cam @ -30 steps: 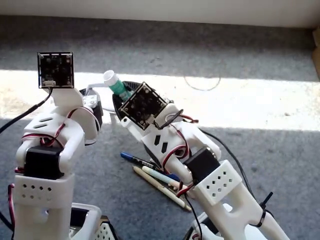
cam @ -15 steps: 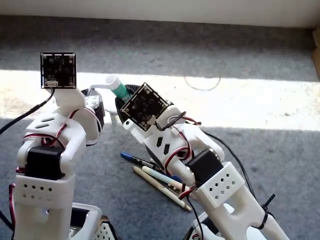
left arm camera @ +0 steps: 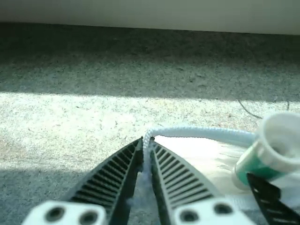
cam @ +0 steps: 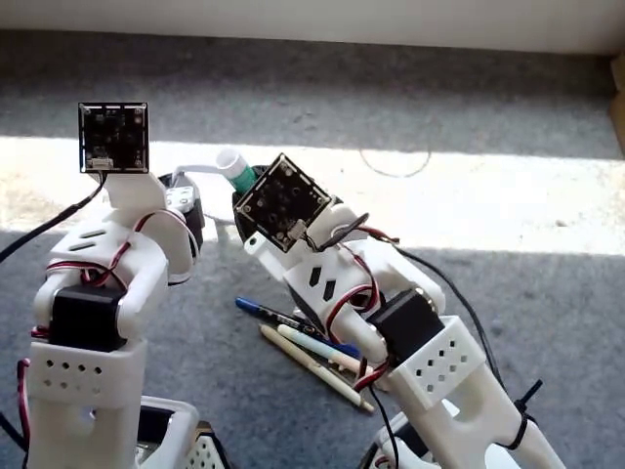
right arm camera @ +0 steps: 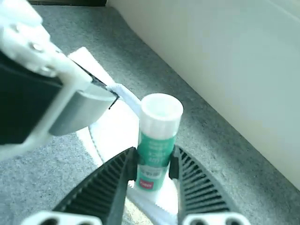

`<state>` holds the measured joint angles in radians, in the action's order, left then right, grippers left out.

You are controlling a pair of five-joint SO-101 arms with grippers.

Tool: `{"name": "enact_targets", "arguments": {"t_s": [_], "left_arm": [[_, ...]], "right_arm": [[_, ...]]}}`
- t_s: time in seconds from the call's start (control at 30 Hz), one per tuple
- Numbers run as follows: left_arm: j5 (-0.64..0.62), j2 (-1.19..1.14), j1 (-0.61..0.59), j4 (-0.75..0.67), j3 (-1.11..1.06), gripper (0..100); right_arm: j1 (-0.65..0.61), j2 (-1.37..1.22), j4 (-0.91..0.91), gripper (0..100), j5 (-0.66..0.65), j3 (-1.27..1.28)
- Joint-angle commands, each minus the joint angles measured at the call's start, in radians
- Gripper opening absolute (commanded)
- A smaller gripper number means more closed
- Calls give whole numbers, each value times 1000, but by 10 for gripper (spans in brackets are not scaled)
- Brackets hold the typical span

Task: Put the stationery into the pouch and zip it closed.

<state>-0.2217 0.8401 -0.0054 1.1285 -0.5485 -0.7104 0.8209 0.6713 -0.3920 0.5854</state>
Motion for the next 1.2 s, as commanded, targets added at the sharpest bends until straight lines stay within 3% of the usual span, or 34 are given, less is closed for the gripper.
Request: {"name": "enact_targets", "arguments": {"t_s": [0.0,0.5,0.67,0.93,1.17], "left_arm": [[8,-42,-18,-2,-5,11],[8,-41,-18,-3,-25,11],[8,-41,-18,-3,-25,11],[8,-35,-42,-3,-25,11],[6,-35,-71,-3,-25,11]], "right_arm": [[12,21,4,109,-3,-59],[15,22,4,109,-3,-59],[73,22,7,109,-3,-85],[105,21,229,109,-3,-272],[104,19,274,109,-3,-314]]}}
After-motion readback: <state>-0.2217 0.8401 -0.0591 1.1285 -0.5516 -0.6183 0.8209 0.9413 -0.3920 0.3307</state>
